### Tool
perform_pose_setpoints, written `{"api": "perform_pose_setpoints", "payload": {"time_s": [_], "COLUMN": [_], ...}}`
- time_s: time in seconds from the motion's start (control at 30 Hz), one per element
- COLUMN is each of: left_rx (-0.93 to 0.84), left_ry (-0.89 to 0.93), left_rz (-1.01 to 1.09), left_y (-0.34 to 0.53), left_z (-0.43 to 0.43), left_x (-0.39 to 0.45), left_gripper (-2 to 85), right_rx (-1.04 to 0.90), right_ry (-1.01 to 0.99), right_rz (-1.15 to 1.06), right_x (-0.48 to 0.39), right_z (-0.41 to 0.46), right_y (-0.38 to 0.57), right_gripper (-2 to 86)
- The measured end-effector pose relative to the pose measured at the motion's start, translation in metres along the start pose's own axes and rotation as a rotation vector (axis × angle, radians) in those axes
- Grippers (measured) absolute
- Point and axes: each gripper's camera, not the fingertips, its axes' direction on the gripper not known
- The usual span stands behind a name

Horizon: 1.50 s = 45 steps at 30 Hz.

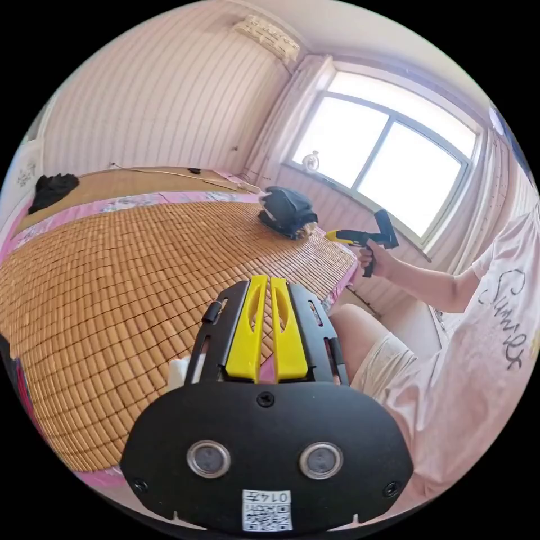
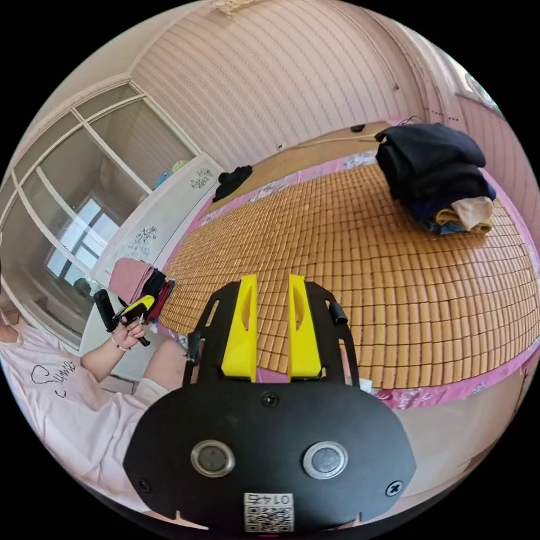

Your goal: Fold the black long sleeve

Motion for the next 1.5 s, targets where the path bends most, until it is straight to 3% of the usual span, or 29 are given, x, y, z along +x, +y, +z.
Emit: {"api": "perform_pose_setpoints", "payload": {"time_s": [0.13,0.23,0.37,0.5,0.67,0.8,0.9,1.0,1.17,1.37,1.5], "left_rx": [-0.133,-0.141,-0.183,-0.209,-0.225,-0.310,-0.246,-0.181,-0.062,-0.017,0.089], "left_ry": [0.071,0.213,0.110,0.042,0.029,0.023,0.049,0.006,-0.141,-0.487,-0.568], "left_rz": [0.151,0.178,0.249,0.320,0.218,0.145,0.140,0.212,0.145,0.090,0.086], "left_y": [-0.102,-0.175,-0.267,-0.333,-0.393,-0.404,-0.401,-0.388,-0.372,-0.374,-0.380], "left_z": [0.133,0.218,0.335,0.426,0.526,0.562,0.531,0.456,0.237,0.053,-0.022], "left_x": [0.035,0.049,0.059,0.073,0.081,0.081,0.077,0.067,0.009,-0.020,-0.019], "left_gripper": [5.9,6.0,7.1,8.7,9.9,2.3,0.4,-0.4,-0.7,-0.9,-0.9], "right_rx": [0.101,0.058,0.017,0.058,-0.028,-0.028,0.041,0.082,0.151,0.237,0.288], "right_ry": [0.202,0.344,0.532,0.585,0.652,0.564,0.455,0.355,0.097,-0.310,-0.382], "right_rz": [-0.097,-0.186,-0.197,-0.135,-0.062,-0.030,-0.057,-0.218,-0.469,-0.387,-0.408], "right_x": [0.025,0.040,0.070,0.100,0.137,0.151,0.134,0.080,-0.035,-0.083,-0.102], "right_z": [-0.032,-0.026,-0.009,-0.008,0.007,-0.010,-0.044,-0.072,-0.099,-0.088,-0.086], "right_y": [-0.029,-0.066,-0.121,-0.161,-0.197,-0.192,-0.182,-0.179,-0.181,-0.174,-0.133], "right_gripper": [9.3,10.3,11.1,12.0,10.8,3.1,1.1,0.4,0.1,0.0,0.1]}}
